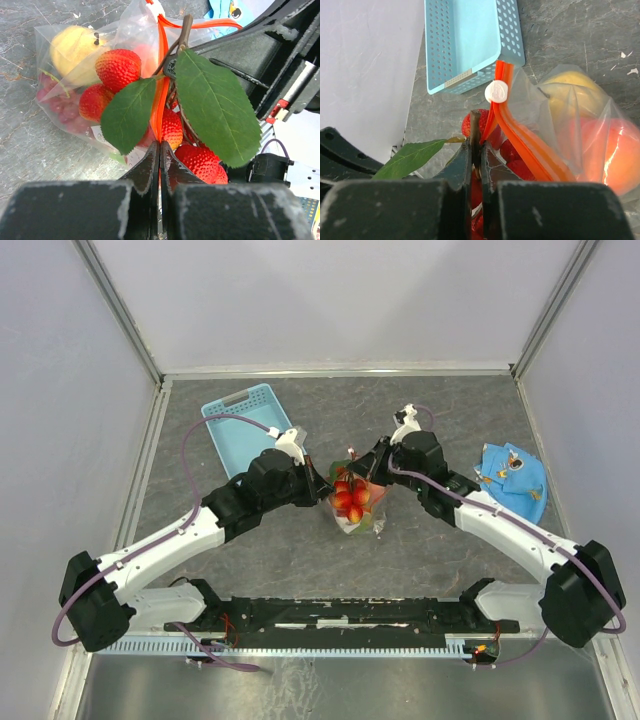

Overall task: Place the food in the zip-top bag and seal the zipper
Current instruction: Place the fake fruit in the zipper food storage bag.

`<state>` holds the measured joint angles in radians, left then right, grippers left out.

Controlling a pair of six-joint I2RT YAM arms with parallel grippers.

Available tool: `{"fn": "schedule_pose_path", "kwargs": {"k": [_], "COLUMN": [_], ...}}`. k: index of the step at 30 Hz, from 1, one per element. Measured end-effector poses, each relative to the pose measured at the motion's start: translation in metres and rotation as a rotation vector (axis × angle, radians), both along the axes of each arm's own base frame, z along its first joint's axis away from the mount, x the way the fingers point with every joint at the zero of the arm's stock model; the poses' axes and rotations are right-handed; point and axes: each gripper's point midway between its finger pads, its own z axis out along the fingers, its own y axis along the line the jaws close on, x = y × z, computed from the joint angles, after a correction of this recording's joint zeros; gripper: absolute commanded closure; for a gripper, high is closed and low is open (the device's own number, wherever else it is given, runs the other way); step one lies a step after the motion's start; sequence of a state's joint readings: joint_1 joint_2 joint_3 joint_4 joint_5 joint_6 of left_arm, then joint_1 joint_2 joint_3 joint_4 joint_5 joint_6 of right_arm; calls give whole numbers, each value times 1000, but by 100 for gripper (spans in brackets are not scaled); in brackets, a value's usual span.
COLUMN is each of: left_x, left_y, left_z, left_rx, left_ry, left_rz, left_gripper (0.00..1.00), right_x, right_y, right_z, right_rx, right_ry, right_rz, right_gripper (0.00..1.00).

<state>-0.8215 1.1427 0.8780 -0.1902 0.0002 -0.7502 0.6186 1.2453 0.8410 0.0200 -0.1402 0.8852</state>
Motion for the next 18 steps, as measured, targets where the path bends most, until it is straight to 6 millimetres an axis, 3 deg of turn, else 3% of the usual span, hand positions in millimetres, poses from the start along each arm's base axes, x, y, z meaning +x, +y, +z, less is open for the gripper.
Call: {"fn": "schedule_pose_path", "kwargs": {"k": [7, 18], "left_x": [3, 6], "left_y": [3, 9], "left_z": [0, -3], "left_rx": [9, 49], "left_ry": [-9, -31], "left_rz": [19, 29], "left_gripper": [97, 97], "right_x": [-9, -17], "right_y": [-5, -3], "right_z": [15, 66], "right_rx": [-5, 29], "right_ry": [-34, -145], "right_rz": [29, 89], "right_gripper": [99, 99]}}
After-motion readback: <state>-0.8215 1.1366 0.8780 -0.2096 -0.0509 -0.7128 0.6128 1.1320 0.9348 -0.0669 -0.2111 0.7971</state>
